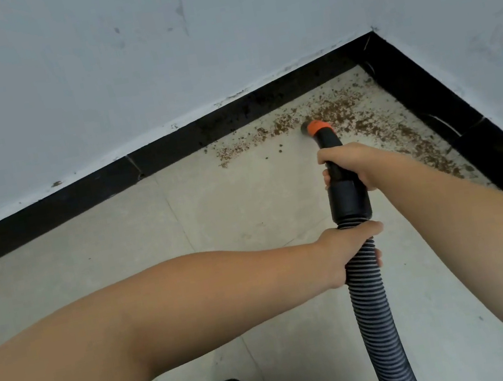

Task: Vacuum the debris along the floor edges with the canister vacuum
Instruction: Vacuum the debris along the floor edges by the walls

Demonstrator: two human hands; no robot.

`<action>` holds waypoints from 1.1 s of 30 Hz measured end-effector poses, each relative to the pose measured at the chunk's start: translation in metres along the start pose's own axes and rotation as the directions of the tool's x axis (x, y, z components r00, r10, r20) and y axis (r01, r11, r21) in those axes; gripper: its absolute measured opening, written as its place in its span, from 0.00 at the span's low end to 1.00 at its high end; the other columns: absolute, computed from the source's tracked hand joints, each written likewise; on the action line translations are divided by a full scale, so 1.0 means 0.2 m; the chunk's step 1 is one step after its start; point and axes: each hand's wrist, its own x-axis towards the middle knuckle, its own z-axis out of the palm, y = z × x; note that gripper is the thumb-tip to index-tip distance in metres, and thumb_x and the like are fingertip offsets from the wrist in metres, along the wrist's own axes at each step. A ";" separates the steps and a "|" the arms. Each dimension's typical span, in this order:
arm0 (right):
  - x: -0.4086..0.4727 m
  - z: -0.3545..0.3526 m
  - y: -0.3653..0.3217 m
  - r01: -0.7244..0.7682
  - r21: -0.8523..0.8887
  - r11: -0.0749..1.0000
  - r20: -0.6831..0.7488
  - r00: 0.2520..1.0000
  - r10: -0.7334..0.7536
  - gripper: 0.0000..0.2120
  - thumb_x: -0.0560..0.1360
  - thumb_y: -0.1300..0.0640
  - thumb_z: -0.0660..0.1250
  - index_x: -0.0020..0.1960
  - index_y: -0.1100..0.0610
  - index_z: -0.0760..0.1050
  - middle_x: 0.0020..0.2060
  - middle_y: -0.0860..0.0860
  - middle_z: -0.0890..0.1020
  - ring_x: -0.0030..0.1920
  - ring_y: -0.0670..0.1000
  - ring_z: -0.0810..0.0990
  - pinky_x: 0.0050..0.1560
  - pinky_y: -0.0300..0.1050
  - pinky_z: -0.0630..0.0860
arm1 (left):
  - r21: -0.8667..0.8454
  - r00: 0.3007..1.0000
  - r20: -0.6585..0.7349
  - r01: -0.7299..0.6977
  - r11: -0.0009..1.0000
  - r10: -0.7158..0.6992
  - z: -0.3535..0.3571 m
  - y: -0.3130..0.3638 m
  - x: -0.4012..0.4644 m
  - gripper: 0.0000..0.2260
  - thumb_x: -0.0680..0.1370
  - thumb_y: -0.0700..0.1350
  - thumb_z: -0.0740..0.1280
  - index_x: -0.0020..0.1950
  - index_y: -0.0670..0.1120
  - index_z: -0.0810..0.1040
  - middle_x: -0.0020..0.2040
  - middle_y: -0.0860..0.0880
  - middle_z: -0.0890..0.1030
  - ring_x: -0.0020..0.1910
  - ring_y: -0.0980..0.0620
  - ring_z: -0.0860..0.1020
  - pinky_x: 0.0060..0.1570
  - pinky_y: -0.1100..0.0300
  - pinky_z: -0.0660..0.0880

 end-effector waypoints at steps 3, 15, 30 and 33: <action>0.01 0.03 -0.02 0.008 -0.004 1.000 0.013 1.000 -0.008 0.12 0.73 0.61 0.66 0.55 0.61 0.69 0.28 0.55 0.78 0.23 0.51 0.77 0.34 0.46 0.80 | -0.020 1.000 -0.019 -0.015 1.000 0.014 -0.01 0.01 0.01 0.09 0.76 0.45 0.70 0.42 0.45 0.71 0.33 0.46 0.76 0.29 0.51 0.75 0.28 0.63 0.75; -0.06 0.25 -0.05 0.056 -0.143 0.988 0.128 0.991 -0.037 0.09 0.73 0.60 0.66 0.51 0.59 0.69 0.26 0.54 0.79 0.26 0.52 0.78 0.40 0.48 0.80 | -0.132 0.997 -0.030 -0.069 0.989 0.066 -0.12 -0.06 -0.11 0.10 0.76 0.46 0.70 0.43 0.45 0.70 0.32 0.46 0.77 0.29 0.50 0.76 0.29 0.63 0.75; -0.14 0.14 0.05 -0.043 -0.203 0.978 0.248 0.964 0.094 0.09 0.71 0.59 0.68 0.47 0.60 0.69 0.28 0.55 0.79 0.26 0.52 0.78 0.34 0.45 0.79 | 0.090 0.973 0.139 -0.197 0.976 0.184 -0.09 -0.21 -0.18 0.17 0.78 0.61 0.61 0.48 0.49 0.75 0.42 0.55 0.82 0.44 0.59 0.81 0.49 0.66 0.76; -0.14 0.17 0.05 -0.037 -0.184 0.982 0.279 0.956 0.088 0.09 0.71 0.59 0.68 0.47 0.60 0.69 0.28 0.54 0.79 0.26 0.52 0.78 0.33 0.45 0.79 | 0.088 0.971 0.148 -0.202 0.976 0.187 -0.10 -0.21 -0.21 0.16 0.79 0.60 0.61 0.48 0.47 0.75 0.41 0.54 0.82 0.42 0.57 0.81 0.47 0.65 0.76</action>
